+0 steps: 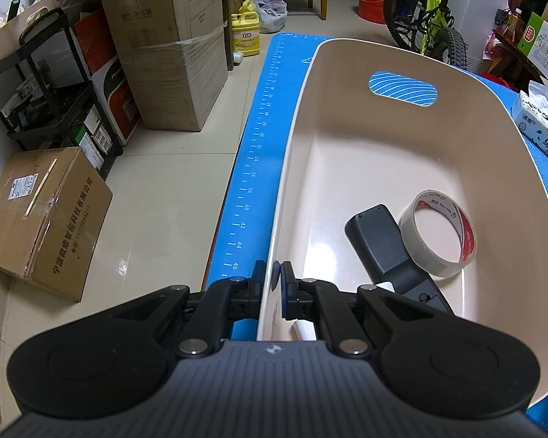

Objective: Organize rigid objects
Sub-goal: 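Grasp the black marker with the right gripper and lift it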

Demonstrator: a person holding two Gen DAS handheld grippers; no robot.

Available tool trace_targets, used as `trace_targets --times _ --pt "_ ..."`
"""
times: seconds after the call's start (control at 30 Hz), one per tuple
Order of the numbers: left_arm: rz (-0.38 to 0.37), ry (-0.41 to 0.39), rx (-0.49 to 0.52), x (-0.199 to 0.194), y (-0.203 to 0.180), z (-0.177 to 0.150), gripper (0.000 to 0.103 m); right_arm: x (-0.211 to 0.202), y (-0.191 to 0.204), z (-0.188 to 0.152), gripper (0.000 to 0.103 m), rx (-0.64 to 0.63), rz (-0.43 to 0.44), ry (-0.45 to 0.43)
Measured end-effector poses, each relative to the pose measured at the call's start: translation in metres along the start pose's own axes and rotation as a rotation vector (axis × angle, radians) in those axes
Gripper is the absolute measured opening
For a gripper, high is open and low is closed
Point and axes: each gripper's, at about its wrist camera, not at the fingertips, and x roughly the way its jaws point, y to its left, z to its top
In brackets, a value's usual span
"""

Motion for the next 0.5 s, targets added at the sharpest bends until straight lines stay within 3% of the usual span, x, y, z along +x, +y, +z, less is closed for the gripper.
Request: trace_targets --times 0.23,0.3,0.5 --pt "0.021 -0.001 0.005 0.000 -0.002 0.000 0.010 0.009 0.007 0.010 0.034 0.015 -0.056 0.043" --pt "0.023 0.000 0.007 0.000 -0.002 0.000 0.010 0.011 0.012 0.010 0.026 0.002 -0.087 0.041" --pt "0.023 0.000 0.005 0.001 -0.003 -0.001 0.010 0.007 0.011 0.013 0.024 0.040 -0.106 0.049"
